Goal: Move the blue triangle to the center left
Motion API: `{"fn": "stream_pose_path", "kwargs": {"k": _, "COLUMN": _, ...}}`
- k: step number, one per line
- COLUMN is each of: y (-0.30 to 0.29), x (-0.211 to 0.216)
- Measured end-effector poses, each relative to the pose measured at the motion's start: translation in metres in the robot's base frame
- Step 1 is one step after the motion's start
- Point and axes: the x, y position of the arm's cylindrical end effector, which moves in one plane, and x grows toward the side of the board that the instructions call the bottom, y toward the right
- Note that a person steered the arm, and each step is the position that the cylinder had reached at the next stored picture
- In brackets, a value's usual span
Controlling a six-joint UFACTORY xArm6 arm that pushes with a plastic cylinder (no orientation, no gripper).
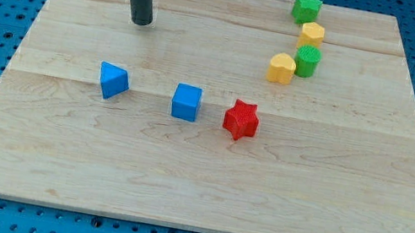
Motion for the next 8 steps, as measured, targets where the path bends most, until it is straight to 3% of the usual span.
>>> {"fn": "stream_pose_path", "kwargs": {"k": 3, "y": 0.024, "x": 0.045}}
{"fn": "stream_pose_path", "kwargs": {"k": 5, "y": -0.014, "x": 0.063}}
{"fn": "stream_pose_path", "kwargs": {"k": 6, "y": -0.049, "x": 0.112}}
{"fn": "stream_pose_path", "kwargs": {"k": 7, "y": -0.054, "x": 0.187}}
{"fn": "stream_pose_path", "kwargs": {"k": 8, "y": -0.014, "x": 0.200}}
